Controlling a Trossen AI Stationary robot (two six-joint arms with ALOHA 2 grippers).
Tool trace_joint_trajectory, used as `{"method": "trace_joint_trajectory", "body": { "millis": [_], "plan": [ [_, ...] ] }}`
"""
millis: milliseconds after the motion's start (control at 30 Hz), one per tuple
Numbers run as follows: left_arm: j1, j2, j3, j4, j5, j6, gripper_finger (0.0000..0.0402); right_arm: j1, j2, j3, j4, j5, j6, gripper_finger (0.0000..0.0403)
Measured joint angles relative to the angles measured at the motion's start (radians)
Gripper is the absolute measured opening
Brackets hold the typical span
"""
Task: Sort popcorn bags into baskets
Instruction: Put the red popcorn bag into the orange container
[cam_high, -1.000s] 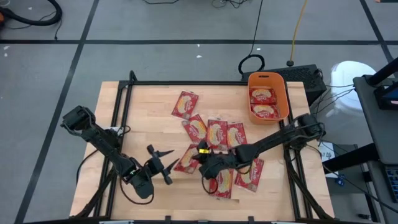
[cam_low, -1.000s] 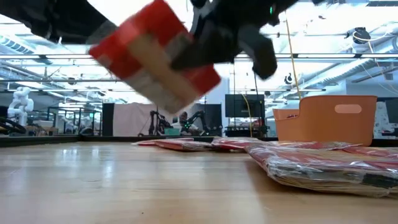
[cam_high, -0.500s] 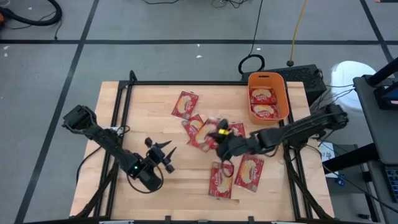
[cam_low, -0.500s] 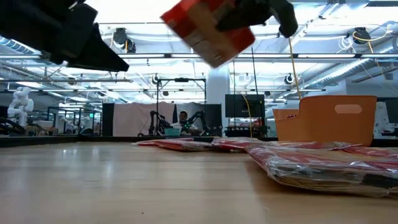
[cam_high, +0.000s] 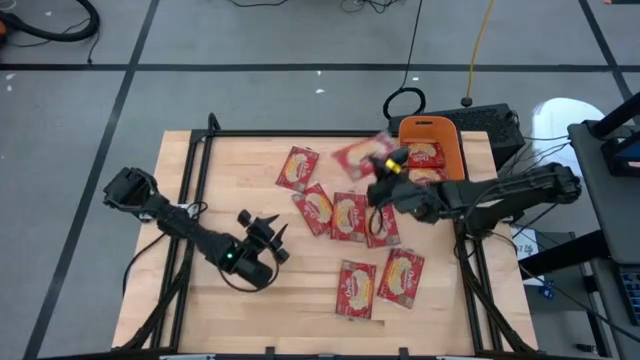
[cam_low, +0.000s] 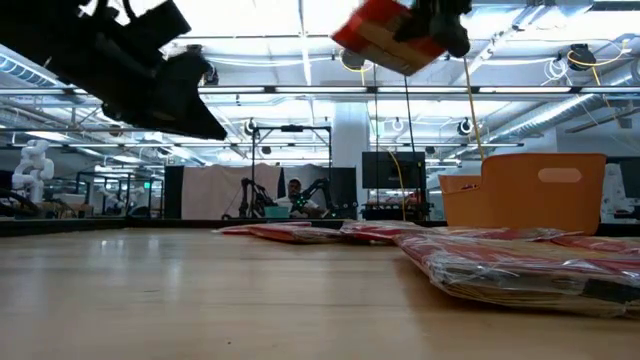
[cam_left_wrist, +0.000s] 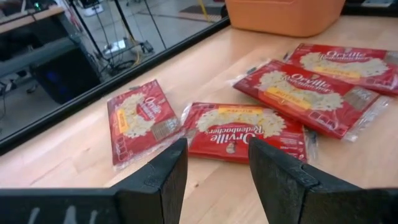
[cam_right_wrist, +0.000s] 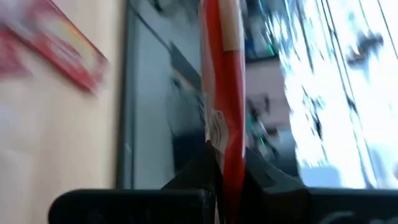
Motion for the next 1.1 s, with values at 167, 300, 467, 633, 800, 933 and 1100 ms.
{"method": "trace_joint_trajectory", "body": {
  "millis": [167,300,467,633,800,933,1100],
  "plan": [
    [0.035,0.000,0.000,0.004,0.028,0.028,0.0172,-0.067,-0.001,0.000,-0.023,0.104,0.009,0.0018],
    [0.056,0.000,0.000,0.005,0.031,0.033,0.0172,-0.113,-0.001,0.000,-0.103,0.095,0.070,0.0018],
    [0.078,0.000,0.000,0.007,0.053,0.033,0.0172,-0.171,-0.001,0.000,-0.260,0.096,0.170,0.0018],
    [0.096,0.000,0.000,0.007,0.078,0.032,0.0172,-0.214,-0.001,0.000,-0.410,0.081,0.269,0.0018],
    [0.109,0.000,0.000,0.008,0.079,0.032,0.0172,-0.261,-0.001,0.000,-0.516,0.036,0.358,0.0018],
    [0.119,0.000,0.000,0.009,0.089,0.032,0.0172,-0.315,-0.001,0.000,-0.593,0.033,0.418,0.0018],
    [0.134,0.000,0.000,0.011,0.110,0.032,0.0172,-0.399,-0.001,0.000,-0.667,-0.030,0.457,0.0018]
  ]
}}
